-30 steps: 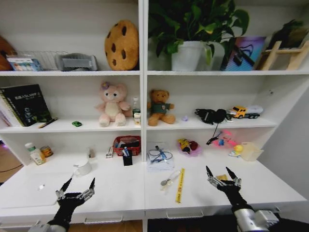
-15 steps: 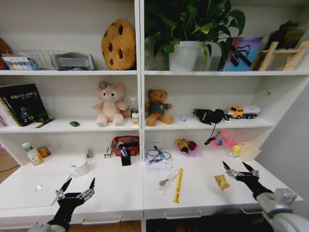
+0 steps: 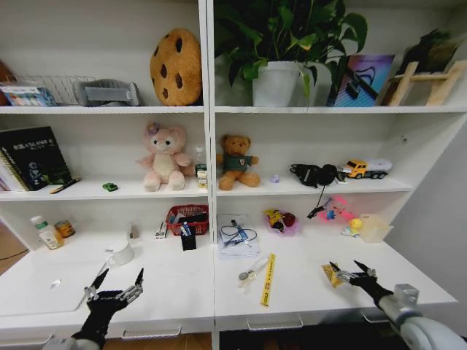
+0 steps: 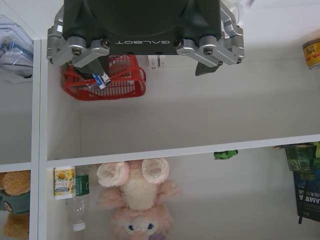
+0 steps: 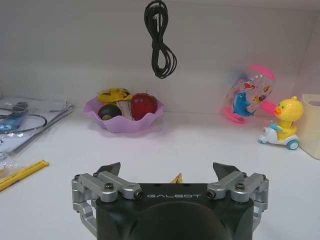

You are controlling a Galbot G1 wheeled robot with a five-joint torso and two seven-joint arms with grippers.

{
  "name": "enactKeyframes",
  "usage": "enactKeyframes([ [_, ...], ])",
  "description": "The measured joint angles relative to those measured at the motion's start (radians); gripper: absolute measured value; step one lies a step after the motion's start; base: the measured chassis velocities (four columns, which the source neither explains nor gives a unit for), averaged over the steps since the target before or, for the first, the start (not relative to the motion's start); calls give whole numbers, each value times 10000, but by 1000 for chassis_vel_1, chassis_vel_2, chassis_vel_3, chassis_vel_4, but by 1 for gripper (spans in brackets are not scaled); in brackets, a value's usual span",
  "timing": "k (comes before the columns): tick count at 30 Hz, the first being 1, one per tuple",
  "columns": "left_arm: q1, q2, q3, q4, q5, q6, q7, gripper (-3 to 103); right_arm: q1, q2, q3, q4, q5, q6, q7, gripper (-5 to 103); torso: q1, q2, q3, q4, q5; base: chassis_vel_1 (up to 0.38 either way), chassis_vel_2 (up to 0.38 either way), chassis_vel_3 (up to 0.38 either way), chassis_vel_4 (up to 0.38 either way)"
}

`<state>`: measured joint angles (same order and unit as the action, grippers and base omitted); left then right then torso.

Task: Organize the objects on the table.

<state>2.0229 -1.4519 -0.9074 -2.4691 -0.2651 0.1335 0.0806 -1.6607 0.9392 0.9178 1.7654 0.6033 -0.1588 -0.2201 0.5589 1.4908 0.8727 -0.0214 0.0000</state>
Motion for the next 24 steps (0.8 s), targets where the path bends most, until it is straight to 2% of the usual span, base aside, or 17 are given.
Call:
enactKeyframes([
  [1,0,0,0,0,0,0,0,100,67,4,-93,-70,-49,0,32,103,0,1,0,-1,-2,0,0,0,0],
  [8,0,0,0,0,0,0,0,100,325,4,-351,-419,-222,-24,330,99,0,0,0,0,0,0,0,0,0],
  [9,0,0,0,0,0,0,0,100,346,2,-413,-482,-233,-35,358,95,0,0,0,-1,0,0,0,0,0],
  [10,0,1,0,0,0,0,0,100,372,2,-493,-540,-247,-41,391,88,0,0,0,-2,-1,0,0,0,0],
  [11,0,1,0,0,0,0,0,100,372,2,-493,-540,-247,-41,391,88,0,0,0,-2,-1,0,0,0,0],
  [13,0,0,0,0,0,0,0,100,409,37,-647,-602,-352,-41,414,79,0,0,0,-1,0,0,0,0,0],
  [14,0,0,0,0,0,0,0,100,409,37,-647,-602,-352,-41,414,79,0,0,0,-1,0,0,0,0,0],
  [16,0,0,0,0,0,0,0,100,489,128,-714,-636,-493,-14,460,69,0,0,0,-1,0,0,0,0,0],
  [19,0,1,0,0,0,0,0,100,543,140,-746,-684,-529,6,474,63,0,0,0,-1,-1,0,0,0,0],
  [21,0,0,0,0,-1,0,0,100,604,127,-786,-712,-536,17,525,52,0,0,0,-2,0,0,0,0,0],
  [22,0,0,0,0,-1,0,0,100,604,127,-786,-712,-536,17,525,52,0,0,0,-2,0,0,0,0,0],
  [24,0,0,0,0,0,0,0,100,654,123,-787,-731,-536,12,556,41,0,0,0,0,-1,0,0,0,0],
])
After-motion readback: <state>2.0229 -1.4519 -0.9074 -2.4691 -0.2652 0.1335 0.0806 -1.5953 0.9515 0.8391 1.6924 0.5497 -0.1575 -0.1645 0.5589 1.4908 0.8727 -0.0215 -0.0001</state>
